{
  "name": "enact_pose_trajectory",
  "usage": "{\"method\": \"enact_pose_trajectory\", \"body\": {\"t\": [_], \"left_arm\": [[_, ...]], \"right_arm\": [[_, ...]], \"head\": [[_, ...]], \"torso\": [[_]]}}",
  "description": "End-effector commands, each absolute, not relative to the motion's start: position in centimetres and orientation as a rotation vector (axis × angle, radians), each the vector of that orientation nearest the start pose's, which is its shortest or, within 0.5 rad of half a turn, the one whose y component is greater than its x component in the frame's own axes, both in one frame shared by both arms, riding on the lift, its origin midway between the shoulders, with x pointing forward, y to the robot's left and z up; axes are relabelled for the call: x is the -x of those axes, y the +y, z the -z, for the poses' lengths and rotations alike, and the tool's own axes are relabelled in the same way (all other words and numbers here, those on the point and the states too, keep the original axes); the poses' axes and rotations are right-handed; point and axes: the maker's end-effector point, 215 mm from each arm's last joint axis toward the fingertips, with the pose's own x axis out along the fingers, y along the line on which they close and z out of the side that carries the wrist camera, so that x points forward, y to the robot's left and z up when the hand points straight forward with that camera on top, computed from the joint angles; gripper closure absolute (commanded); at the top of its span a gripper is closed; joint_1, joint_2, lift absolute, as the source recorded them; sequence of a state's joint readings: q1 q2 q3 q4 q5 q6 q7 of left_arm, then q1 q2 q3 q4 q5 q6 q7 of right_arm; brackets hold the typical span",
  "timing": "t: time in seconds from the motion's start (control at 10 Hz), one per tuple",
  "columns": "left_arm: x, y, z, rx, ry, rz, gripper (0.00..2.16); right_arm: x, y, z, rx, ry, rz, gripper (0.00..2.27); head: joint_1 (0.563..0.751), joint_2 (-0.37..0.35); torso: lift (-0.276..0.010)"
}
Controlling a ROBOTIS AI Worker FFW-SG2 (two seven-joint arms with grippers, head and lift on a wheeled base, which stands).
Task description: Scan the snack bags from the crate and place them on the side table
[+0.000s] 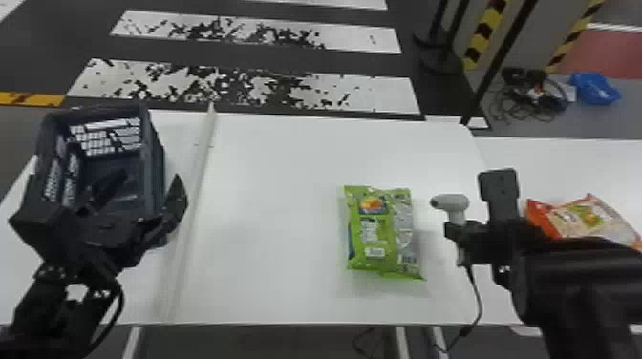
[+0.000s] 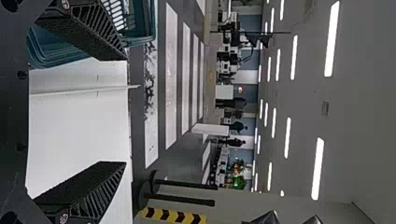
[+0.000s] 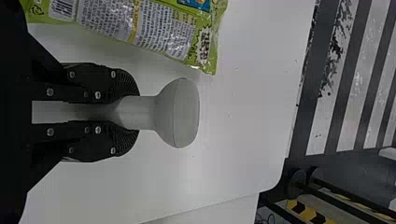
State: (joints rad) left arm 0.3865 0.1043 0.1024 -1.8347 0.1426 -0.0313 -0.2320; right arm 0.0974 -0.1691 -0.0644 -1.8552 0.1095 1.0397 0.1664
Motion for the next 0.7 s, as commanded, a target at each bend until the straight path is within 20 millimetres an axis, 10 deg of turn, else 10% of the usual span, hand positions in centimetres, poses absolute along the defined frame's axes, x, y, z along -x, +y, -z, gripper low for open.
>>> {"method": "enact_pose_trajectory", "body": {"t": [0.0, 0.6], "left_arm": [[-47.1, 25.7, 38.4, 0.020, 0.079, 0.162, 0.07], [-47.2, 25.5, 38.4, 0.017, 0.082, 0.168, 0.08]], "right_arm": [[-48.2, -33.7, 52.3, 0.165, 0.856, 0.026, 2.26], [-48.3, -35.7, 55.4, 0.185, 0.935, 0.047, 2.24]], "head": [[0.695, -0.090], [0.695, -0.113]], "torso": [[-0.050], [-0.050]]}}
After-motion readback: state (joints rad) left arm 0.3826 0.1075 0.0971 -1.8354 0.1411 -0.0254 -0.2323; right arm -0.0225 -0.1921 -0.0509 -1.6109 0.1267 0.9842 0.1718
